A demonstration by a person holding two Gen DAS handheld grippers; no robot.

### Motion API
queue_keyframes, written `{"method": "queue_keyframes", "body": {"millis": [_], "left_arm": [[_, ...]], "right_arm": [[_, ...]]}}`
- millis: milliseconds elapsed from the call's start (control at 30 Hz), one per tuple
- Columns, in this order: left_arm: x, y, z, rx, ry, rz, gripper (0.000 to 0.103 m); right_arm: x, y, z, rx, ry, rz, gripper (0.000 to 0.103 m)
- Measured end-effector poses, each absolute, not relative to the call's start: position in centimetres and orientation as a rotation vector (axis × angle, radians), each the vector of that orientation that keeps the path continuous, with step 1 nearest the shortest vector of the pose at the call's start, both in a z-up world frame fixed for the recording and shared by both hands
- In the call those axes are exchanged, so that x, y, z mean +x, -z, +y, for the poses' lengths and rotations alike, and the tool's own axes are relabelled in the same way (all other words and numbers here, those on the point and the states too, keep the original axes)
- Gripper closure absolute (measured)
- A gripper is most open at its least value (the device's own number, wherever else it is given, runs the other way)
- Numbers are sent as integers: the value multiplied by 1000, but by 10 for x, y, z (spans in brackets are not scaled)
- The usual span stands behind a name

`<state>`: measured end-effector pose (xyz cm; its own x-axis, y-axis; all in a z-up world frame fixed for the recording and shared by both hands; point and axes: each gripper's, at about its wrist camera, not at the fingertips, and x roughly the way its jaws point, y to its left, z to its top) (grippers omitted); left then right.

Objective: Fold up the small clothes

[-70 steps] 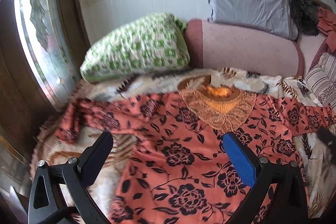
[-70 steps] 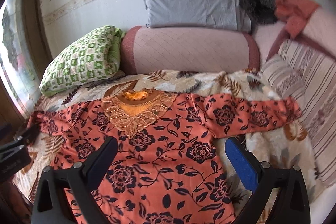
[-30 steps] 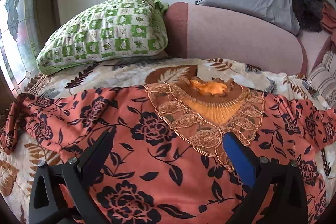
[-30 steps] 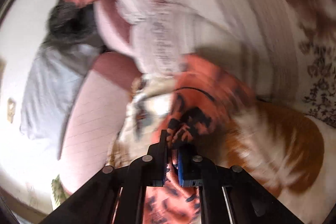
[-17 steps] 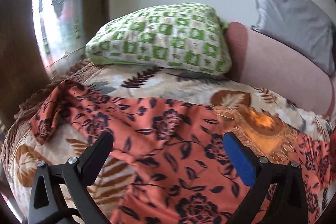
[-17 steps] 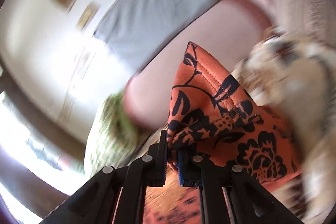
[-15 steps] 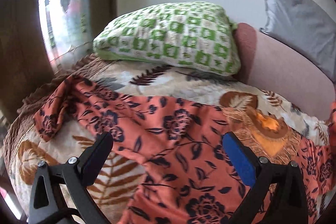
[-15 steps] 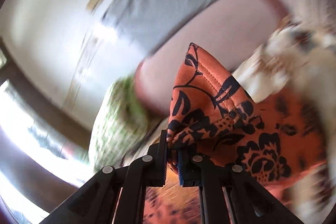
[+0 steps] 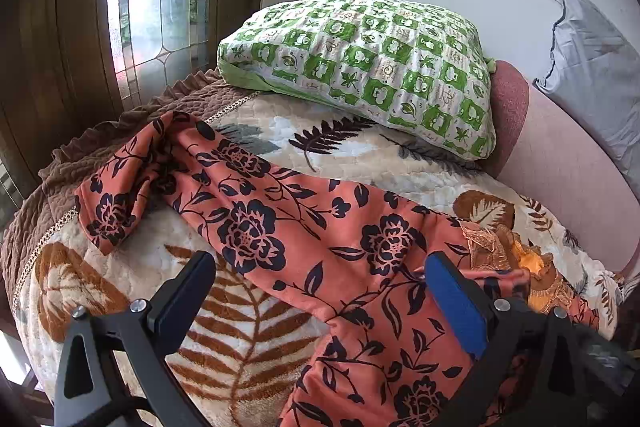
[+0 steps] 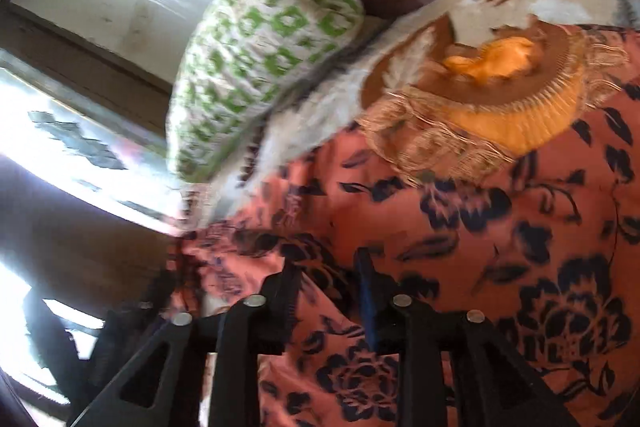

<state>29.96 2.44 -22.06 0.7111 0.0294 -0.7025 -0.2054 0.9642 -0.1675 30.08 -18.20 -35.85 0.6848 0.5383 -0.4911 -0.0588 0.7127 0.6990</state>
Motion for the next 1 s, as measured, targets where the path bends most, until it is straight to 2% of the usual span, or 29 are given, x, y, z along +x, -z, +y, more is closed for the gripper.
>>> {"method": "queue_keyframes", "body": {"millis": [67,233,267,333,400,467,533,667,733,767,800,833,900,1000], "left_arm": [[301,222,25,-257,-129,773,0],[307,235,18,-305,-24,832,0],[309,239,17,-315,-11,848,0],[313,249,14,-339,20,884,9],[318,259,10,-351,55,917,43],[324,270,4,-351,85,955,55],[328,279,-1,-358,101,971,55],[333,288,-25,-286,141,977,55],[335,292,-36,-254,165,985,55],[335,294,-42,-241,187,982,55],[336,294,-47,-232,213,977,59],[337,294,-52,-221,245,970,65],[340,296,-65,-160,288,975,92],[347,301,-74,-129,335,983,99]], "right_arm": [[285,349,-195,689,-414,691,21],[243,337,-249,678,-321,621,22],[233,336,-263,688,-296,621,23],[220,340,-287,693,-246,625,23],[218,342,-301,688,-203,632,26],[203,353,-319,714,-190,641,27],[193,367,-332,745,-196,633,27],[187,388,-348,738,-195,628,35],[195,390,-357,759,-196,643,47],[199,387,-361,752,-188,639,57],[204,383,-366,732,-167,625,65],[209,380,-372,722,-149,615,65],[222,379,-385,733,-119,624,65],[241,382,-395,681,-47,668,66]]}}
